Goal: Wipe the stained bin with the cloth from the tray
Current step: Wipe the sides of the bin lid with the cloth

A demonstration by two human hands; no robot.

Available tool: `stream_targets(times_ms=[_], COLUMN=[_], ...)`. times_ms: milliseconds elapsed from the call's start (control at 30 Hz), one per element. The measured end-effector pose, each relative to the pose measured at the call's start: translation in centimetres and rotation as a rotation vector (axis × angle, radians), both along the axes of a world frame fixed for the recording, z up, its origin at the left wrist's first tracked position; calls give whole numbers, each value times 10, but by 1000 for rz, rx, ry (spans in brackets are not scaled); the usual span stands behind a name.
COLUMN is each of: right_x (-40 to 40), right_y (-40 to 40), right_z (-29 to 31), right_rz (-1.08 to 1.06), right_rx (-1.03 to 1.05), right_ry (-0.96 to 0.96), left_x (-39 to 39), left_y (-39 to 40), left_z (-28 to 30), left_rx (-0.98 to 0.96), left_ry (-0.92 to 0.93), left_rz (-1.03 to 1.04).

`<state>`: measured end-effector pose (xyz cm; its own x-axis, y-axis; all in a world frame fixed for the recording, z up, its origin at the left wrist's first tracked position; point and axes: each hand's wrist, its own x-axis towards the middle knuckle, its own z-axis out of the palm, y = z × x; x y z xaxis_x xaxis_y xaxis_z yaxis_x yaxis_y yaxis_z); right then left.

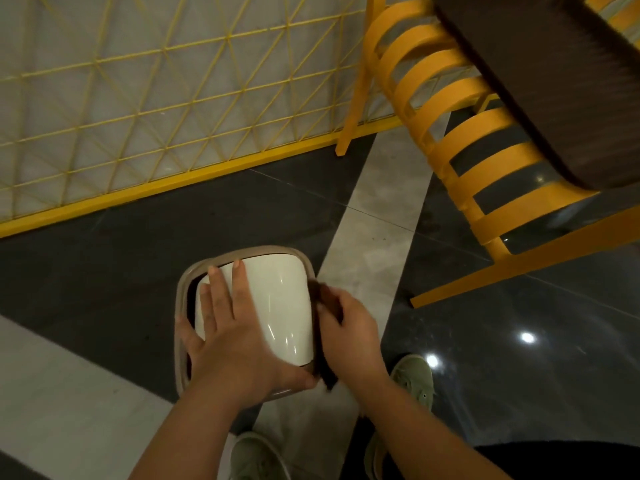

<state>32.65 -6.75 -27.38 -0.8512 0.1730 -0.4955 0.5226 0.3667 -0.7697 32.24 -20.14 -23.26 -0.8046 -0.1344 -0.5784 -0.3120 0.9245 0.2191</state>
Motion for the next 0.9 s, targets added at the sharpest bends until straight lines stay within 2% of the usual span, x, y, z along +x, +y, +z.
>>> stream_targets(times_ms=[133, 233, 433, 667, 900], right_x=[-63, -83, -83, -4, -81], right_y=[-12, -17, -4, 13, -10], right_z=[-4, -13, -20, -14, -25], right_rz=[14, 69, 165, 144, 148], right_rx=[30, 62, 149, 80, 245], right_ry=[49, 51, -34, -102, 55], left_x=[-2, -4, -4, -4, -5], left_y=[0, 2, 5, 2, 4], left_z=[-1, -1, -2, -2, -5], left_rx=[5, 9, -4, -25, 1], left_ry=[-26, -25, -3, -5, 33], left_rz=[9, 41, 55, 12, 57])
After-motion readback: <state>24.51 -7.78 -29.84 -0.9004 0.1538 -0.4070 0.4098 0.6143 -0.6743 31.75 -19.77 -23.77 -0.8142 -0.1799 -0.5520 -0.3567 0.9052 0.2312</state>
